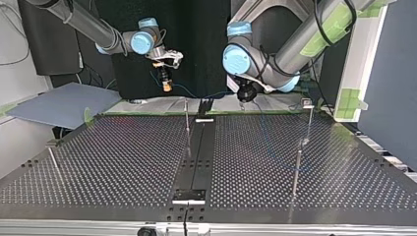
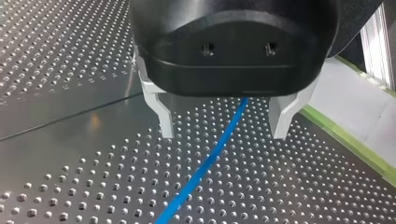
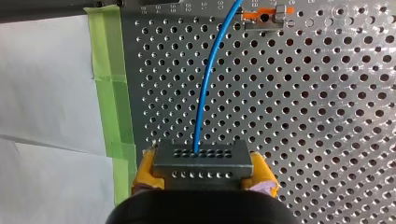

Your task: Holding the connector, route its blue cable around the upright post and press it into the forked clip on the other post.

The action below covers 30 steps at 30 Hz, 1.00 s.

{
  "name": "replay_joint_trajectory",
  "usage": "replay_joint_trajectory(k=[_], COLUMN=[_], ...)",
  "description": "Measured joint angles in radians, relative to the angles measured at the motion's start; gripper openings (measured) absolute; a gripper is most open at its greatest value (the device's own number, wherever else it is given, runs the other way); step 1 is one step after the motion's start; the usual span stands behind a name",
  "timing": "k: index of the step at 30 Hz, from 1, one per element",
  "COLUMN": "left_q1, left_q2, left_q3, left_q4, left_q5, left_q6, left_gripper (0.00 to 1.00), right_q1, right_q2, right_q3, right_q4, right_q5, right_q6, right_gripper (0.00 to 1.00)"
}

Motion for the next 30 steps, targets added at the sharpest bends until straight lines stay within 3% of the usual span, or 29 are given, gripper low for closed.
replay_joint_trajectory(k=[11, 22, 30], left_q1=[-0.023, -0.041, -0.067], left_q2=[-0.045, -0.055, -0.087], left_q3=[0.0, -0.001, -0.001], left_q4=[0.009, 0.04, 0.044], left_q5=[-0.003, 0.01, 0.013], left_q6=[-0.013, -0.083, -0.105], left_gripper=[0.98, 0.98, 0.98], right_q1=[0.006, 0.013, 0.017], right_q2=[0.0, 0.0, 0.0], right_q3=[0.0, 0.0, 0.0], right_q4=[-0.003, -0.005, -0.005], right_q5=[0.0, 0.0, 0.0], right_q6=[0.0, 0.0, -0.001], right_gripper=[0.0, 0.0, 0.0])
